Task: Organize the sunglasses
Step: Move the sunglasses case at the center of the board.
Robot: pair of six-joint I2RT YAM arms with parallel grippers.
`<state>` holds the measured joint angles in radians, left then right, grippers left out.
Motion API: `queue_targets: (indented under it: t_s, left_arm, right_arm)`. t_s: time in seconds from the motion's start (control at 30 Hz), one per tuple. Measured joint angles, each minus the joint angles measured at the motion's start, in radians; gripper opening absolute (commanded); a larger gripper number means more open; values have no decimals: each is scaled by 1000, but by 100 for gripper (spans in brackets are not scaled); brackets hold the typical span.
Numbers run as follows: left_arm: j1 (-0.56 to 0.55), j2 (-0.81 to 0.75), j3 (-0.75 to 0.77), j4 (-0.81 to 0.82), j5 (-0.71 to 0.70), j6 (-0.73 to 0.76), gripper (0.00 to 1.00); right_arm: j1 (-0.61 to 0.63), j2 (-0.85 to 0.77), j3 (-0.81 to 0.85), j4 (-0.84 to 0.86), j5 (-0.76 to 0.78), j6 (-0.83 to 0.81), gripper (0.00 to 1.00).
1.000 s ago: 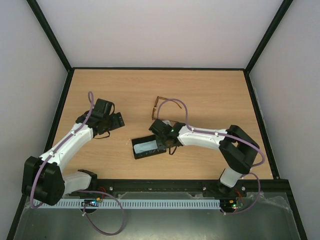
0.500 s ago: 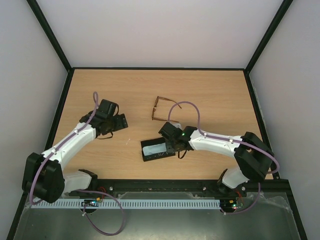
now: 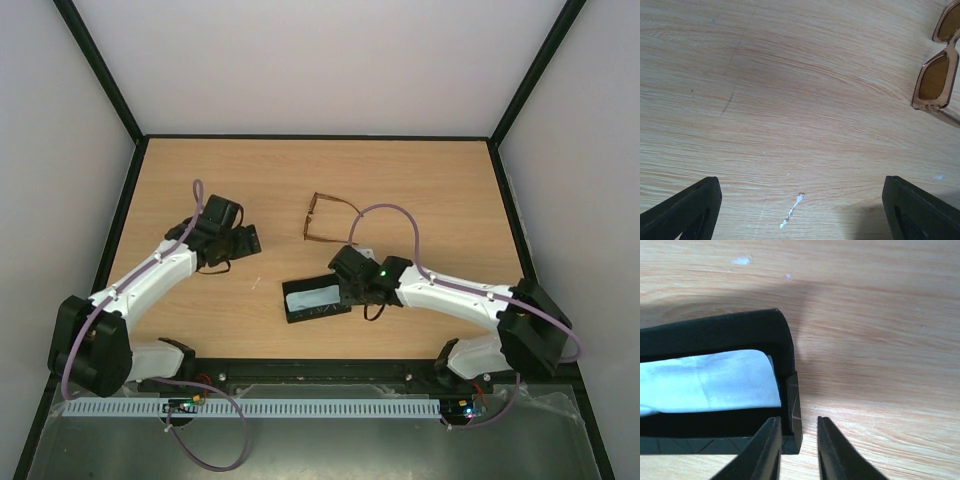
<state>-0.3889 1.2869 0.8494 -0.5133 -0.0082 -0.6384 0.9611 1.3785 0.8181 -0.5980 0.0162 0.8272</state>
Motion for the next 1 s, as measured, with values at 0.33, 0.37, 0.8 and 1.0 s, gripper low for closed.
queue_targets:
  t_s: [0.33,0.37,0.8,1.0]
  left_arm:
    - [-6,0,16,37,43,19,100]
    - [-6,0,16,42,53,23,100]
    - [-10,25,44,95,114,49,100]
    - [-10,25,41,117,124,48,100]
  right_arm:
    - [-261,-56,184,-37,-90,-80,68]
    - [-299,-51,202,-35,-106,-88,71]
    - [-389,283,432,89,-318,-55,65]
    - [-392,304,384,232,-389,131,66]
